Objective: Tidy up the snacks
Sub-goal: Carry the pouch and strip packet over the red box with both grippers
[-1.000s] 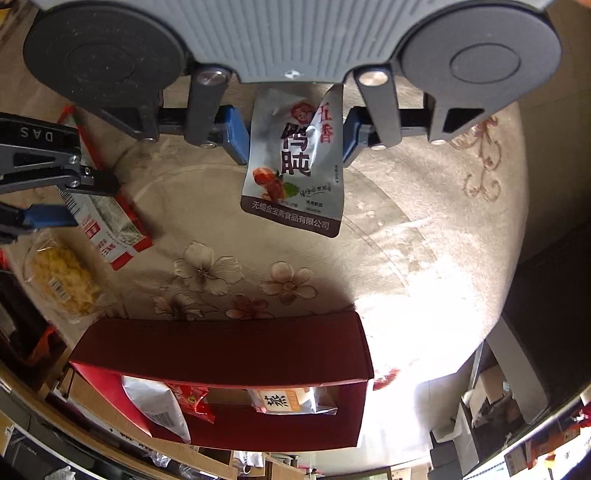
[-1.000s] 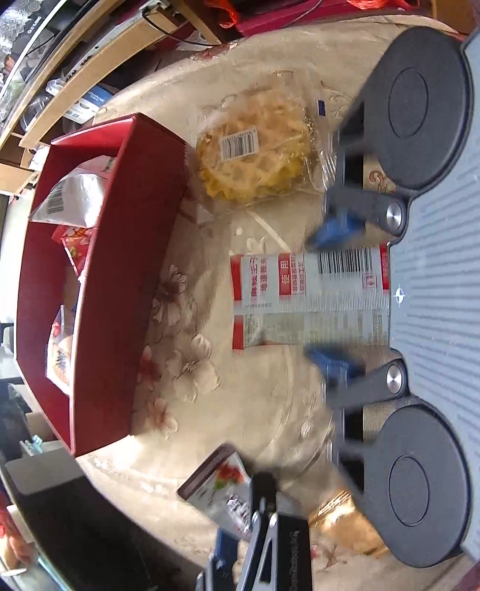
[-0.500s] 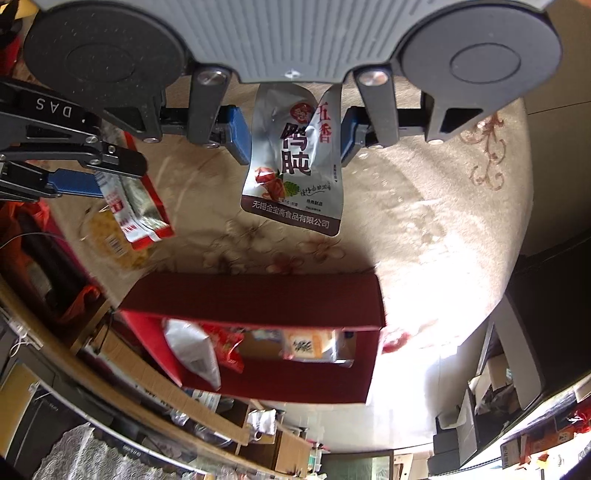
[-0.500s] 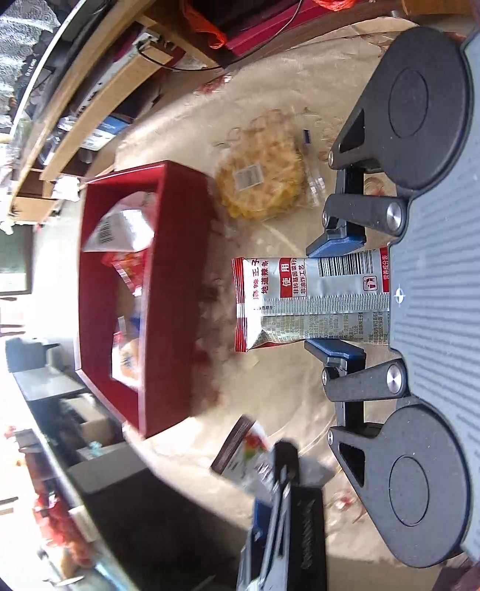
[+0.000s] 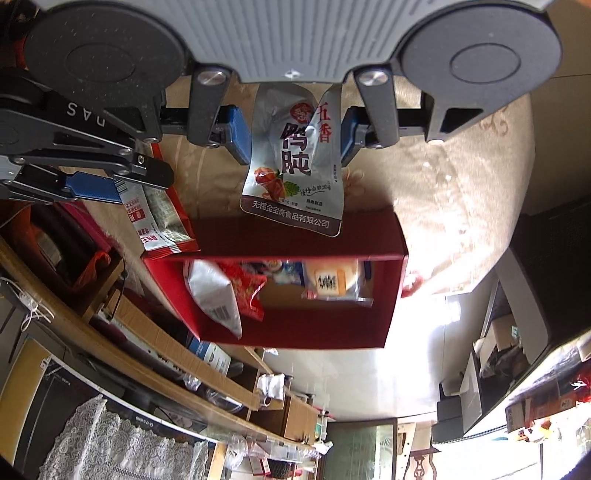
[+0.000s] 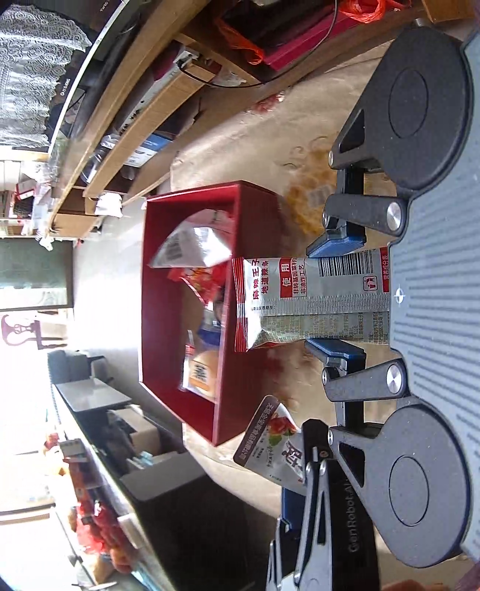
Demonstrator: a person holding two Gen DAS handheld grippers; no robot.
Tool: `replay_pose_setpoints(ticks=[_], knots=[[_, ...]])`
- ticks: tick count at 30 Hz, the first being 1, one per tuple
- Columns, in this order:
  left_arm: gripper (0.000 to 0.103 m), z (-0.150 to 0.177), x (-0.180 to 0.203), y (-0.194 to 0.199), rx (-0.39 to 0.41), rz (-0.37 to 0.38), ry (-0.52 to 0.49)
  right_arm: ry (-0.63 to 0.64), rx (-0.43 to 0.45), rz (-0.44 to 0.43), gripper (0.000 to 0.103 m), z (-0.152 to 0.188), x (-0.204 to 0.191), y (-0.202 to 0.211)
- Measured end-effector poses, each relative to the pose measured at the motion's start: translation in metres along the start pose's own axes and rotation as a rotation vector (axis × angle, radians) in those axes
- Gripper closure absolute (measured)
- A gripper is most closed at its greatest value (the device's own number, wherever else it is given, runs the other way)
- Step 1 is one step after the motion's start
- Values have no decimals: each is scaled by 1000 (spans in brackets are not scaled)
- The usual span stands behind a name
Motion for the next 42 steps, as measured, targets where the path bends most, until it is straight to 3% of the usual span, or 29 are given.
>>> replay_pose_setpoints(ticks=[20, 42], knots=[[60, -62, -10, -11, 94, -52, 27, -48, 115, -3, 49, -52, -2, -9], [61, -108, -29, -67, 128, -80, 40, -85, 148, 8, 49, -103, 8, -72]])
Point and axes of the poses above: each gripper's, at about its wrist camera, not at the fingertips, and y roughly against the way its jaws point, x to its right, z to its underside, the point moved 7 cm from there along -y, roughly the way its jaws point, and after that the axes turned 15 degrees about -y, right-handed, at the moved point
